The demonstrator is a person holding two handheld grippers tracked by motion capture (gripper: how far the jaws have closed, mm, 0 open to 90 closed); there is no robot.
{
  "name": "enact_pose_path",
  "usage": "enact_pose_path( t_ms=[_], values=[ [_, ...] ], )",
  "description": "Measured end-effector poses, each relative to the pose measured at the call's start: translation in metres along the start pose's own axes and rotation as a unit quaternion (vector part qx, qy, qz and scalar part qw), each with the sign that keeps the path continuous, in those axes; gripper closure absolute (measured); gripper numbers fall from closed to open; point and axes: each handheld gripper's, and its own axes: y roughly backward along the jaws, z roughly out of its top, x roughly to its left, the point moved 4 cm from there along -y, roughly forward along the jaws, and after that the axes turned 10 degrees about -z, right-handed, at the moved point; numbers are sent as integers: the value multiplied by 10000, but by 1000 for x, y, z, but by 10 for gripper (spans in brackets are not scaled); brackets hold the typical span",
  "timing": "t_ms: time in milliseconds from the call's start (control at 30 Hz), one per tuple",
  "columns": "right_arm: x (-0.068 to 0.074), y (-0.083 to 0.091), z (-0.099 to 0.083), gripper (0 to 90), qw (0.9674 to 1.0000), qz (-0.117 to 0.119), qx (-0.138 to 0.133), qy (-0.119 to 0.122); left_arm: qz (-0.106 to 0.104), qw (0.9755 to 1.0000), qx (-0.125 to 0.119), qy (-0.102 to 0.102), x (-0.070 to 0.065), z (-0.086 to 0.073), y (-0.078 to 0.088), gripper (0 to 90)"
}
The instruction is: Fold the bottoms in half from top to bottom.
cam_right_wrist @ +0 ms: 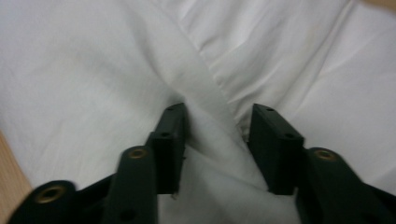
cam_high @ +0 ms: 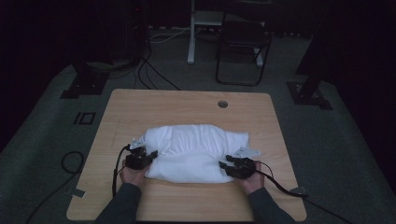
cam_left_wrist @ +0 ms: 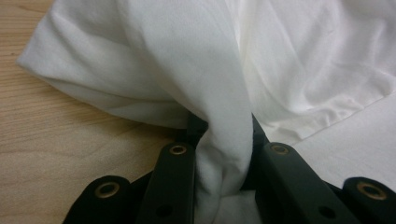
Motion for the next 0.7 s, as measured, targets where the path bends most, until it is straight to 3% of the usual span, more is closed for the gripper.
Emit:
enact_pose_path(
  t_ms=[100, 133, 300, 500, 700],
  values=[
    [0, 9, 17, 478, 9998, -48, -217, -2, -8, 10000, -31, 9, 0, 1, 2, 813],
    [1, 15, 30, 472, 9992, -27, -410, -9, -61, 9999, -137, 35, 0, 4, 6, 814],
    [8, 17, 55, 465, 9983, 12, -581, 93, -205, 9991, -368, 19, -3, 12, 18, 816],
    [23, 10, 68, 466, 9977, 140, -618, 225, -225, 9986, -464, -144, -10, 21, 25, 817],
    [31, -5, 70, 466, 9984, 203, -452, 276, -251, 9977, -562, -285, -15, 32, 31, 818]
  ],
)
